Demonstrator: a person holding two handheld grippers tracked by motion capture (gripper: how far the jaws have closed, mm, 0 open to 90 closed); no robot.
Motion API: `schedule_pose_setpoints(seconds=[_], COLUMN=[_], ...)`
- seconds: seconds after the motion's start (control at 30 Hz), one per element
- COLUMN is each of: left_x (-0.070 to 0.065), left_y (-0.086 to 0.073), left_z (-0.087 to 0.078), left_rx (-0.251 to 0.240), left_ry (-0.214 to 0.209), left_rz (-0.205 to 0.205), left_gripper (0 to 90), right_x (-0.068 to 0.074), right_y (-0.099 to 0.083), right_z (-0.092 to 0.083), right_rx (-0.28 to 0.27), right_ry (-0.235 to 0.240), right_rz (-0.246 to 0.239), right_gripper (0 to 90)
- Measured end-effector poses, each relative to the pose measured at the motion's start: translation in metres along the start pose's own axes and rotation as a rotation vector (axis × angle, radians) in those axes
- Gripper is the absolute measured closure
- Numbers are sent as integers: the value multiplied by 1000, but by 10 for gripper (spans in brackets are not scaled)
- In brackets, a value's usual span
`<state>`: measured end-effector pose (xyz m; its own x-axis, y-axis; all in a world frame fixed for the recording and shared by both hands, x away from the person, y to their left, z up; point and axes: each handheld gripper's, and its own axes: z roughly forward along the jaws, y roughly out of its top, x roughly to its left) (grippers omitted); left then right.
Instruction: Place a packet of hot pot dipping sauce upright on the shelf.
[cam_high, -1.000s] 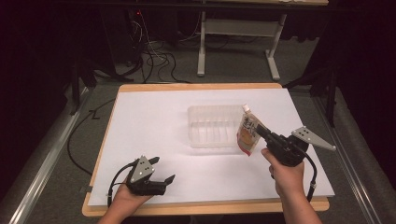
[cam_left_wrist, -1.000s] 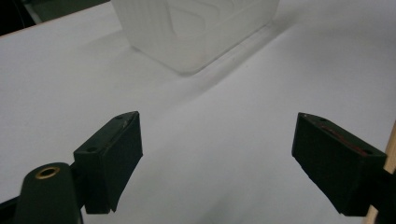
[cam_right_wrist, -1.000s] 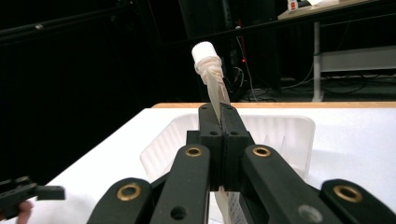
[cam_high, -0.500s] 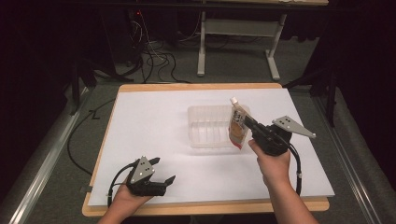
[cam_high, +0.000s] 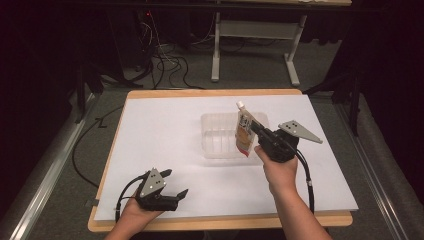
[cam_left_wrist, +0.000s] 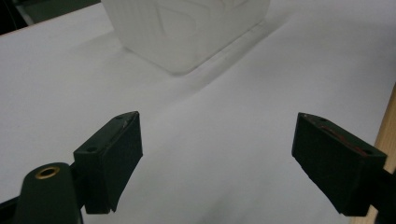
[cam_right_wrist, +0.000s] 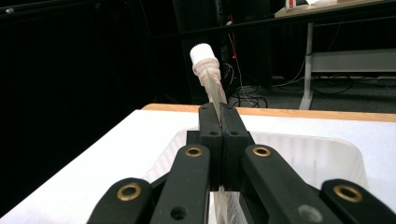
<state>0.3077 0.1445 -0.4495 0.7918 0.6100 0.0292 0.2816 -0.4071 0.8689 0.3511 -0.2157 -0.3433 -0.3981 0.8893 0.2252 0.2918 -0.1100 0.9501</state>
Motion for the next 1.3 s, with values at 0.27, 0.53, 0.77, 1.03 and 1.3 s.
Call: schedule_pose_setpoints(seconds=[0.27, 0.53, 0.77, 1.03, 1.3], left_x=[0, -1, -1, 0, 0], left_y=[0, 0, 0, 0, 0], left_z=[0, 2, 1, 1, 0], left_rx=[1, 8, 8, 9, 6], left_ry=[-1, -8, -8, -8, -9], left_rz=[1, 7, 8, 8, 4], left_gripper=[167, 167, 167, 167, 167], right_x=[2, 4, 3, 1, -6], right_y=[-1, -5, -7, -6, -8], right_z=[6, 1, 0, 9, 28], right_rx=[-6, -4, -2, -1, 30], right_ry=[-13, -10, -9, -19, -33], right_rz=[16, 17, 15, 29, 47], right_gripper=[900, 900, 900, 900, 900])
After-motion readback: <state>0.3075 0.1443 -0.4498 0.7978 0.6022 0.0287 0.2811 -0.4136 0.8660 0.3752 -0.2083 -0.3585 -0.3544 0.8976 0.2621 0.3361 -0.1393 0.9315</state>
